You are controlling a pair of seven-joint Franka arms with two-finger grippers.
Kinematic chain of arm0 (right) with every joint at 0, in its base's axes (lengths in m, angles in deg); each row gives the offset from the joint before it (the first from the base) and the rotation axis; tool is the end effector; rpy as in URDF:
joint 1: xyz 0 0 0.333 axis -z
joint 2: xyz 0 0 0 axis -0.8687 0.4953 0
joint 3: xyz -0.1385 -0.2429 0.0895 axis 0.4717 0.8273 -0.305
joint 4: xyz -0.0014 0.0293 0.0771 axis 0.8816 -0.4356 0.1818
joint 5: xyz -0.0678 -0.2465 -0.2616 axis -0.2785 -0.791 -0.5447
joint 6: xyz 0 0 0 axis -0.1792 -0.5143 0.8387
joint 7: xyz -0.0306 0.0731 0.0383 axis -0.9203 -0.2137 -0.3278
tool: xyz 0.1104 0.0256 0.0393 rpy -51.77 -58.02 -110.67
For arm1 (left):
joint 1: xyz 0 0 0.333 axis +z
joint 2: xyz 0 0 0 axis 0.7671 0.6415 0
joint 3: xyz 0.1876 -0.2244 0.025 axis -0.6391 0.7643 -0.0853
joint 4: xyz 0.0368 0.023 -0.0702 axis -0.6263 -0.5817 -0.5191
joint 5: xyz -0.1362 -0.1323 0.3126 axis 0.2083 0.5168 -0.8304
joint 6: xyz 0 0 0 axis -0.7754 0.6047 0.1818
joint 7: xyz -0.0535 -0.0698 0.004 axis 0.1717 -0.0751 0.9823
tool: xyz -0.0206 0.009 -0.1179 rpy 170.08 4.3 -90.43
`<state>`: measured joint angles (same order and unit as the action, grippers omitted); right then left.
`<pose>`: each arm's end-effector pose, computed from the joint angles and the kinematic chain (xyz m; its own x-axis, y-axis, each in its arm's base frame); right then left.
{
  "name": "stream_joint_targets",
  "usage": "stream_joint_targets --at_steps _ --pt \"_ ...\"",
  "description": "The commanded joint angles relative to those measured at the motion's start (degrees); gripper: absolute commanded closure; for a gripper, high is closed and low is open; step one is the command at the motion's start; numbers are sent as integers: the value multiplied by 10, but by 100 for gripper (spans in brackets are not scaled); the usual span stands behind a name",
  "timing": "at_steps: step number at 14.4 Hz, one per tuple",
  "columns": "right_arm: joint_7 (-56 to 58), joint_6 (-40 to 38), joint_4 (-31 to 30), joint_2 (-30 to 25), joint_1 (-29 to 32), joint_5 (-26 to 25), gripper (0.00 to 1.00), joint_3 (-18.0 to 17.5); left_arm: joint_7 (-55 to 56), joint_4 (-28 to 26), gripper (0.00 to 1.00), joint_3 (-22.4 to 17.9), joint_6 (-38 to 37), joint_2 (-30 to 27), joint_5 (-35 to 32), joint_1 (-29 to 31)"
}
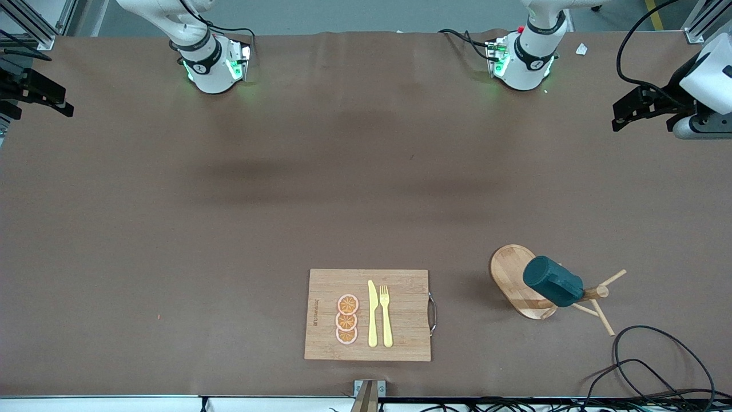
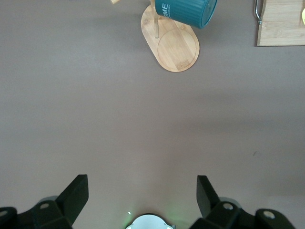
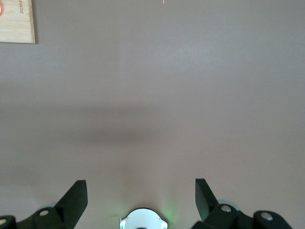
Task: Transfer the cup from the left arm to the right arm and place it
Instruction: 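Move the left gripper to the teal mug on the wooden stand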
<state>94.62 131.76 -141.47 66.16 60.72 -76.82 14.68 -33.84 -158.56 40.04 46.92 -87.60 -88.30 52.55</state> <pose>0.4726 -0.0344 0.6278 0.9961 0.0347 -0.0813 0.0327 -0.9992 -0.0250 0.4961 -0.0543 0.6146 0.9974 -0.0394 -0.0610 -0.0408 -0.9990 -0.0205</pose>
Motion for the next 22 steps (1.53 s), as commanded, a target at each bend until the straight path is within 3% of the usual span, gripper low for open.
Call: stream_joint_targets --at_steps 1,4,7,11,13,16,22 --pt "-5 4 -9 -12 6 8 0 -4 -4 19 0 1 -8 5 -2 3" --pt "-3 5 -10 -12 6 2 0 -5 -2 20 0 -2 -8 6 -4 5" --pt "-1 5 -10 -12 6 1 0 -5 -5 53 0 -4 13 62 -19 7" --pt "0 4 -10 -12 5 -3 0 -5 5 58 0 -5 116 102 -17 4" --pt "0 4 -10 -12 3 -9 0 -6 14 92 0 -5 137 142 -9 5" --pt "0 5 -10 -12 1 -10 0 -6 127 130 0 -7 141 192 39 6" --pt "0 4 -10 -12 1 -9 0 -6 391 134 0 -6 231 257 101 -3"
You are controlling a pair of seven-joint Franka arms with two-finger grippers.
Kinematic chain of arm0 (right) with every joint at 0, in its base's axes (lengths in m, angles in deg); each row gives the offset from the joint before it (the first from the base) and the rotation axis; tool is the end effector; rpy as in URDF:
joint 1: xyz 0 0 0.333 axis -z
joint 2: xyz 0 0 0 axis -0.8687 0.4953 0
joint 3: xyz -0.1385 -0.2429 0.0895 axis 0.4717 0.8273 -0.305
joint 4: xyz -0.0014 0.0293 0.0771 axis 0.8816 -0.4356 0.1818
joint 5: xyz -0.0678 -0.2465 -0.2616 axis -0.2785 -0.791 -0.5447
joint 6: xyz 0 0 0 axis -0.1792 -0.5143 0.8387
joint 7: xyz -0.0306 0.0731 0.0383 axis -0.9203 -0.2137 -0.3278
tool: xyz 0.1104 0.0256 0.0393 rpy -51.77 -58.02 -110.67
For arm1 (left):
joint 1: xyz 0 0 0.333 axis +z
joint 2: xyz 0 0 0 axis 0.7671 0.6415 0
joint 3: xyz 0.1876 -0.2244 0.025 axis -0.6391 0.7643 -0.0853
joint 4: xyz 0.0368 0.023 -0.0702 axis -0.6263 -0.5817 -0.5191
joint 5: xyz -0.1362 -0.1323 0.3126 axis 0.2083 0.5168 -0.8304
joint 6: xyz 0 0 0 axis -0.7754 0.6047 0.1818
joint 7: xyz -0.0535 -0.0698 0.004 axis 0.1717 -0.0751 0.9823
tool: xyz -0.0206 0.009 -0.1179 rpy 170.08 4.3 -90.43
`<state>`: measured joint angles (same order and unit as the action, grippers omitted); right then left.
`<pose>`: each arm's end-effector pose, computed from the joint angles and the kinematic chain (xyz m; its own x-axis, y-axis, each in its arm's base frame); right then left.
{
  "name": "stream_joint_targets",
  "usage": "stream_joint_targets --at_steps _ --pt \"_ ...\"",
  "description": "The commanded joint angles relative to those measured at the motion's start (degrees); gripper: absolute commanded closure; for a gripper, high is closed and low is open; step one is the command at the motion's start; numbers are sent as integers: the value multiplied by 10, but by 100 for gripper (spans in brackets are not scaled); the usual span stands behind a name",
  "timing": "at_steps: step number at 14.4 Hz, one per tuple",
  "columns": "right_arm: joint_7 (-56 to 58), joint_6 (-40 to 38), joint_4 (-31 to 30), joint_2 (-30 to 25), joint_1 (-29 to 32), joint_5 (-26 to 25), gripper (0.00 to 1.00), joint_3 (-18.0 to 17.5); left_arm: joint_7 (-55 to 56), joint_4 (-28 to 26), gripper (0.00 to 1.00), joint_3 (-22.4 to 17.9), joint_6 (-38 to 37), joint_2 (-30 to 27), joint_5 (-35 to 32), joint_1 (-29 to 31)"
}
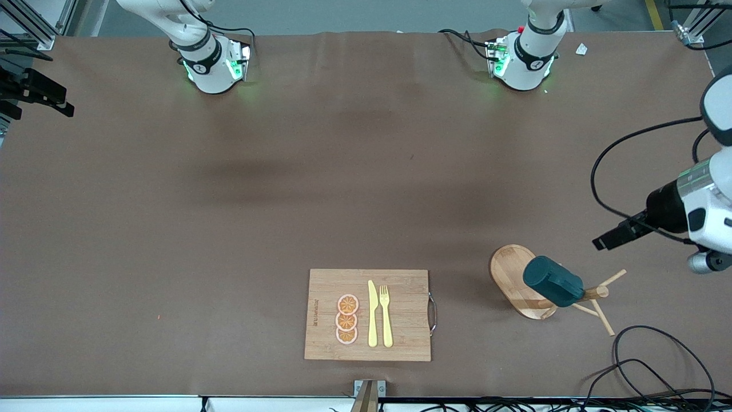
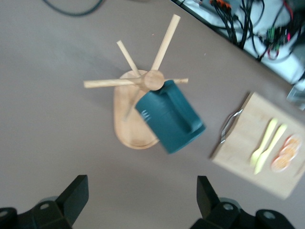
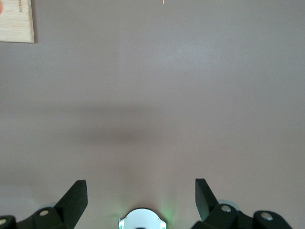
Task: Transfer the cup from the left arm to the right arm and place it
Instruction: 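Move the left gripper to the teal mug on the wooden stand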
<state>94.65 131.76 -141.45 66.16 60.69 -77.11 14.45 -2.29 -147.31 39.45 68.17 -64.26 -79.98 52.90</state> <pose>0.4727 -0.0328 0.6280 0.9959 0.0387 -0.0815 0.0372 -0.9991 -0.0196 0.6421 -0.0576 0.5052 0.8476 0.5299 -0.0264 0.5233 -0.8269 0.2057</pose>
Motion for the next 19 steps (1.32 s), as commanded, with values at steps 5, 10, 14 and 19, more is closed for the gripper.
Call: stream_joint_targets --at_steps 5,10,14,19 --pt "-3 3 -12 -12 2 1 0 -3 137 50 0 6 76 85 18 -10" --pt "-3 3 -12 -12 2 1 0 -3 139 50 0 5 112 111 18 -17" --pt "-2 3 -12 -12 2 1 0 -3 138 50 0 0 112 122 18 -14" --pt "-2 2 -12 -12 2 0 0 -3 139 50 0 -1 113 130 18 -15"
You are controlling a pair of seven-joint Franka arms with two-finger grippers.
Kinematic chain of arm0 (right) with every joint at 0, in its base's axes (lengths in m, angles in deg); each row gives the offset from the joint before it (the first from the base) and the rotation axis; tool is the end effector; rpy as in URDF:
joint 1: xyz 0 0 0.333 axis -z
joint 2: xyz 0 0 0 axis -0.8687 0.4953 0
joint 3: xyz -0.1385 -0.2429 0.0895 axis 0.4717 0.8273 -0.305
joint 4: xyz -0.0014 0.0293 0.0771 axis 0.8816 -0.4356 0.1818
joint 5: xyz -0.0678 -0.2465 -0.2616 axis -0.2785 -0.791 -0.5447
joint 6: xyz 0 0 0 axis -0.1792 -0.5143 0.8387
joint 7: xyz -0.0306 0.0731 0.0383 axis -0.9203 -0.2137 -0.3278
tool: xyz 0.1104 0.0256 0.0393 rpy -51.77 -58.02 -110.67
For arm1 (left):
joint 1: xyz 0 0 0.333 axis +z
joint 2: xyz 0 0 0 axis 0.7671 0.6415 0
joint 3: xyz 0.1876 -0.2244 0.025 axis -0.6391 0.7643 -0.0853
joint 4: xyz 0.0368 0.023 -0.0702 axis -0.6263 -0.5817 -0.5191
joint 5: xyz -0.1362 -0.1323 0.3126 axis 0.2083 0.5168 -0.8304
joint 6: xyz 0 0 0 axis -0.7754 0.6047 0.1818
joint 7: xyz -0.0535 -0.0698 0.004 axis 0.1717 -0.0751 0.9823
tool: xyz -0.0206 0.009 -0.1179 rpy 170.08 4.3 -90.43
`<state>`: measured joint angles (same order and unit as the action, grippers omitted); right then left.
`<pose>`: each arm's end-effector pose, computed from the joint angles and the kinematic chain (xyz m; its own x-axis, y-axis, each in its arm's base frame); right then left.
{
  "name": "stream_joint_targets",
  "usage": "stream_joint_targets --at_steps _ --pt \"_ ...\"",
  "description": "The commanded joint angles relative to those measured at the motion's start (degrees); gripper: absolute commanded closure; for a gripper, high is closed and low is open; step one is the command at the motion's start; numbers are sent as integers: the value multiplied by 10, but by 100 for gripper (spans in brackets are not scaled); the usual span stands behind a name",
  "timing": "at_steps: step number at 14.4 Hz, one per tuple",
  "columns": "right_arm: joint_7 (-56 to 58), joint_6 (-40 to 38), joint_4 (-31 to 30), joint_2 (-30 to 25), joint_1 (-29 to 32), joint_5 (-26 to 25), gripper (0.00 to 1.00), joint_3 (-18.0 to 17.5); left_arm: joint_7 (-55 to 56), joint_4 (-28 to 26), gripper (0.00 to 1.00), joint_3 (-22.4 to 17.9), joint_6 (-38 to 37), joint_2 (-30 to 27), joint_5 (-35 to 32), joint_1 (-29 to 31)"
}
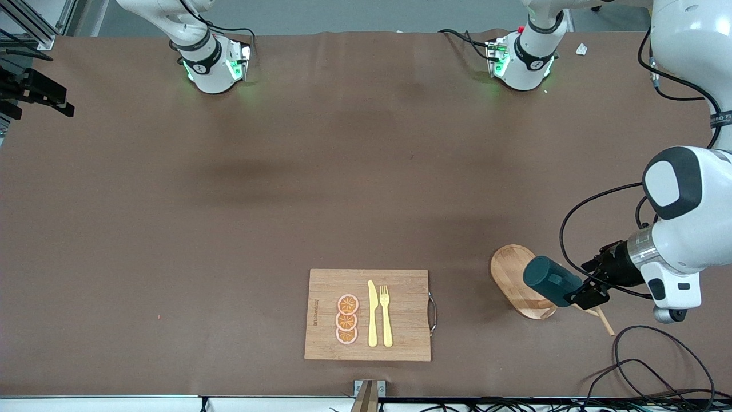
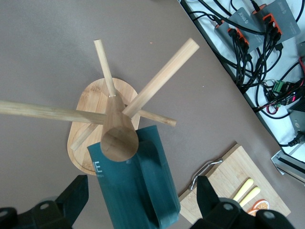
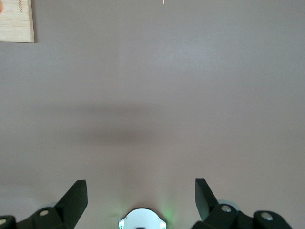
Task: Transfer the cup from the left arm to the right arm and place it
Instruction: 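Move the left gripper to the teal mug on the wooden stand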
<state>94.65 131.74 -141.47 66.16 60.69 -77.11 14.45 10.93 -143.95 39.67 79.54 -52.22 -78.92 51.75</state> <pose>0.4726 -0.0328 0.6278 0.9959 0.0387 -0.0822 0.0372 -0.9991 -0.0197 0.6948 -0.0695 0.4127 0.6911 0.7188 -0.0760 0.7107 -0.6566 0.2526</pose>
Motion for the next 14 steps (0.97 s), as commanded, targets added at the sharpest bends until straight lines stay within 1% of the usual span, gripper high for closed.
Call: stream_joint_targets --at_steps 1,2,9,13,14 --pt "-1 2 -12 -12 2 0 0 -3 6 17 1 -3 0 10 8 -3" --pt "-1 2 -12 -12 2 0 0 -3 7 15 3 -3 2 10 8 -2" --pt "0 3 -12 -12 2 0 0 -3 5 13 6 -3 2 16 9 1" --pt "0 3 -12 -12 2 0 0 -3 7 13 9 -3 2 20 9 1" --pt "0 3 -12 -12 2 0 0 -3 7 12 11 -3 2 21 9 1"
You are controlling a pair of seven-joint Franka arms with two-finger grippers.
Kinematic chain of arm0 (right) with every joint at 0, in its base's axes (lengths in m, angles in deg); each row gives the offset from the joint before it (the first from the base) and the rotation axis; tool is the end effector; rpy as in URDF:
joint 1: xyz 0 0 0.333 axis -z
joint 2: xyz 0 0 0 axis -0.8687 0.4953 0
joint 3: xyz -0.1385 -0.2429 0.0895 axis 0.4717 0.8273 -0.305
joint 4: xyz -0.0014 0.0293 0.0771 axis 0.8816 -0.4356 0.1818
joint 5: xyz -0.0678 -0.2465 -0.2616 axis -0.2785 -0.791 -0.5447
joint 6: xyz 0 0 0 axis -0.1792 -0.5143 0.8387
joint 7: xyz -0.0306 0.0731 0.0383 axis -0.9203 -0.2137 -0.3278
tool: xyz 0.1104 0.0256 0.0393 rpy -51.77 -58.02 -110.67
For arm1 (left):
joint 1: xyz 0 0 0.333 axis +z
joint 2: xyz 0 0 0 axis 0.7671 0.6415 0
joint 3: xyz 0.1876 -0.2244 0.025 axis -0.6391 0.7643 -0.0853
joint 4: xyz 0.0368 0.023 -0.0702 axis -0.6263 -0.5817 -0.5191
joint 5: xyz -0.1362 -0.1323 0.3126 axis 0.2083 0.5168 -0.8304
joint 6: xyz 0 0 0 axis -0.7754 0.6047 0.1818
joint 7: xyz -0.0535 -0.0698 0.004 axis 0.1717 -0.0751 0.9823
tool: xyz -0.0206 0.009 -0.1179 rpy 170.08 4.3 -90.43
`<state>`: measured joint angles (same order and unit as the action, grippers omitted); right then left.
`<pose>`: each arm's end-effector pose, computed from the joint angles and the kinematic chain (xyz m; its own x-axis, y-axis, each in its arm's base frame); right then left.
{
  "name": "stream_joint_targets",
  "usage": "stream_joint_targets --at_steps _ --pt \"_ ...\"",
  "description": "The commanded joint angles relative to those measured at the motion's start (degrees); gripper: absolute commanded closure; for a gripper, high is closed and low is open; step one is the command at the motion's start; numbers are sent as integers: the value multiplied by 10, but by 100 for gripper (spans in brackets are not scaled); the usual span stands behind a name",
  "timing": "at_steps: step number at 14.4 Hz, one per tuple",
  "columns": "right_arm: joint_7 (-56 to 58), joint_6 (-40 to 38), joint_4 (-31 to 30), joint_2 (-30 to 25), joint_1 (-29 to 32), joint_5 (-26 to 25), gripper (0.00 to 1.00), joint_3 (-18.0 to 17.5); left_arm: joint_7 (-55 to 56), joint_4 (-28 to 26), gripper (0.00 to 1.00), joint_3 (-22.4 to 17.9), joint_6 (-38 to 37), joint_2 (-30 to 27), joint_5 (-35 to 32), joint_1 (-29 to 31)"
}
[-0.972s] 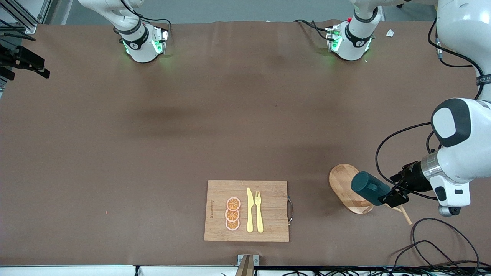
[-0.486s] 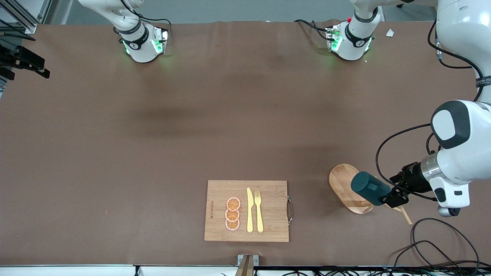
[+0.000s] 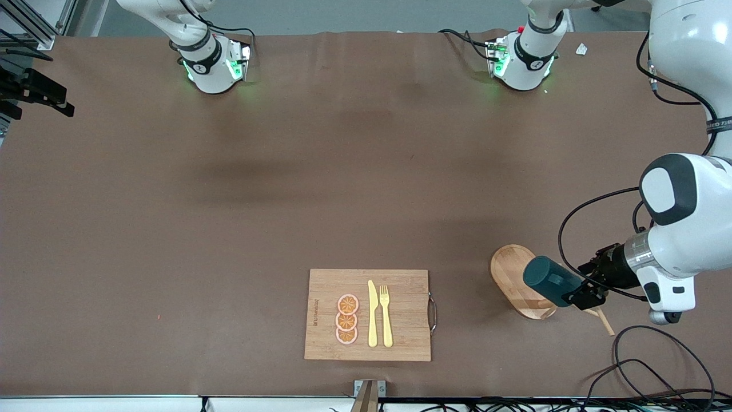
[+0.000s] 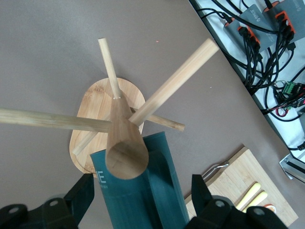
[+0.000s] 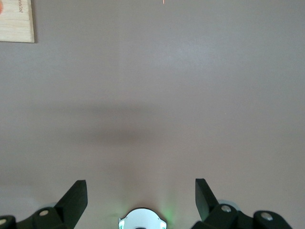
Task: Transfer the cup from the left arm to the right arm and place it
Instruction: 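Move the left gripper to the teal mug on the wooden stand, then close the left gripper on the teal mug's handle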
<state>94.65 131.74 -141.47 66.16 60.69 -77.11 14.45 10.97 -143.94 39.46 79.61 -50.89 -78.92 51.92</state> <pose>0.4726 -0.0328 0.6278 0.9959 0.0387 -0.0822 0.0372 -0.9991 -0.0197 0.6970 -0.0654 0.3967 0.6842 0.7237 -0.0903 0.7207 -0.6519 0.2360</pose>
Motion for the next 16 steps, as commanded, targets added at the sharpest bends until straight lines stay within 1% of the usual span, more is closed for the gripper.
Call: stream_joint_targets --at_steps 1,7,12,16 --pt "0 3 -12 -12 2 0 0 -3 7 12 13 -1 0 9 9 -1" --pt "0 3 -12 -12 2 0 0 -3 6 13 35 0 -1 6 10 1" --pt "0 3 -12 -12 2 0 0 -3 6 13 45 2 -2 3 11 3" --pt "0 3 -12 -12 2 0 0 -3 6 13 62 3 -3 3 11 4"
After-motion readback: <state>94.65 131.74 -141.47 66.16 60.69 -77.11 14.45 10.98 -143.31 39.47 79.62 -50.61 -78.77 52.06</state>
